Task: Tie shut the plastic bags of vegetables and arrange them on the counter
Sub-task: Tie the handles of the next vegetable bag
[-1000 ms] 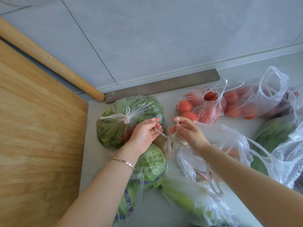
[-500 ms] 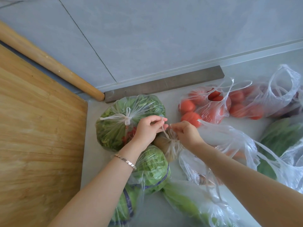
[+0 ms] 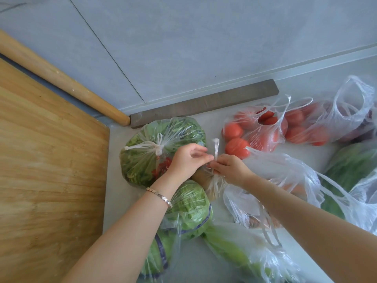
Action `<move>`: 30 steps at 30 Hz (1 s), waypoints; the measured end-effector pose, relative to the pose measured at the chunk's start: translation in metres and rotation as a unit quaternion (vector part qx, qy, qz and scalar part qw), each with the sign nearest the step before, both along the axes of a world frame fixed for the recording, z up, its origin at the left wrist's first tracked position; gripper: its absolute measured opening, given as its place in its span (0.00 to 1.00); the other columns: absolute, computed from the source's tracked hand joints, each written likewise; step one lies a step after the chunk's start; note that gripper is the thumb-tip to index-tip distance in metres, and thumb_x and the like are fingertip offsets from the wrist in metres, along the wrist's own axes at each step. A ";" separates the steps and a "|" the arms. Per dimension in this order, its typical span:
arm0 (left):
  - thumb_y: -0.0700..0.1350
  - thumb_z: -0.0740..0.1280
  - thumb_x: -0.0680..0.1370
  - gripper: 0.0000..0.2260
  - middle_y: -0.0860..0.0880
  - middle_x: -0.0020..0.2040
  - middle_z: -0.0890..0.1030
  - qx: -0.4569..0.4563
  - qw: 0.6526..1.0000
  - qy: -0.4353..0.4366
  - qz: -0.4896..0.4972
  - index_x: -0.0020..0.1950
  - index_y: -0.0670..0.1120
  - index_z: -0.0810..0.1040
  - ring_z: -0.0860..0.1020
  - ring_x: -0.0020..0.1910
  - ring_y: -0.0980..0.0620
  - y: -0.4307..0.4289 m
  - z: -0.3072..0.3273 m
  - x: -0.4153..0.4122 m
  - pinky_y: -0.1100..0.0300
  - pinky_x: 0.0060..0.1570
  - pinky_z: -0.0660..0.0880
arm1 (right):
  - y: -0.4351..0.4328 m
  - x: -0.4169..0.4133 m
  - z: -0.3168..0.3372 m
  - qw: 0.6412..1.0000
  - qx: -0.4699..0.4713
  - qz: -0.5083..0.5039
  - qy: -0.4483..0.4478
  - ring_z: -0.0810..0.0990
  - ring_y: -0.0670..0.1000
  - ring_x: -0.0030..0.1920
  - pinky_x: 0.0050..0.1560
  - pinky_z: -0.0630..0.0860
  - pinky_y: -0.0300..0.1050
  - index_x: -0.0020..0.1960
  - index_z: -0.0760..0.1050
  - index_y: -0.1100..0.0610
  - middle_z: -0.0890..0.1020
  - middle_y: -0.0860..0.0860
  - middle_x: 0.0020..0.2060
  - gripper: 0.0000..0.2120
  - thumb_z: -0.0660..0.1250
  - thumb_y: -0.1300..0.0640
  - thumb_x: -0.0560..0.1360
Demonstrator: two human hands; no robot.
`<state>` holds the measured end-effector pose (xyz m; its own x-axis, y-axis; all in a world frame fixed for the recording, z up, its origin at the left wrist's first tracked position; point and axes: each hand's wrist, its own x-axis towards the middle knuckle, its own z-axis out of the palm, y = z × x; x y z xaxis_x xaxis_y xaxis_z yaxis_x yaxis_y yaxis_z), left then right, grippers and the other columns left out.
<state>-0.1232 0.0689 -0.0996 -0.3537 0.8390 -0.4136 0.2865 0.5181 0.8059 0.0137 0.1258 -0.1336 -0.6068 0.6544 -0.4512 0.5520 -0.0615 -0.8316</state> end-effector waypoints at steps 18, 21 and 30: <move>0.39 0.63 0.73 0.18 0.47 0.62 0.75 -0.096 0.924 0.308 -0.207 0.63 0.47 0.72 0.73 0.61 0.45 -0.007 0.007 0.003 0.50 0.59 0.72 | 0.009 0.004 -0.001 0.998 0.012 -0.052 0.023 0.74 0.36 0.24 0.31 0.71 0.25 0.40 0.81 0.60 0.79 0.49 0.29 0.06 0.67 0.61 0.74; 0.44 0.66 0.74 0.13 0.45 0.55 0.81 -0.056 0.953 0.172 -0.243 0.58 0.45 0.76 0.78 0.54 0.48 -0.002 0.009 0.014 0.52 0.57 0.75 | 0.008 0.007 0.001 0.998 -0.001 -0.052 0.024 0.73 0.36 0.22 0.29 0.70 0.25 0.36 0.78 0.58 0.78 0.49 0.28 0.08 0.67 0.62 0.74; 0.41 0.70 0.72 0.04 0.48 0.31 0.80 -0.053 0.986 0.083 -0.138 0.42 0.42 0.84 0.74 0.26 0.62 -0.004 -0.009 0.013 0.71 0.33 0.71 | -0.001 0.009 0.001 0.990 -0.013 -0.127 0.057 0.74 0.37 0.22 0.27 0.70 0.26 0.40 0.79 0.66 0.78 0.52 0.26 0.07 0.65 0.64 0.74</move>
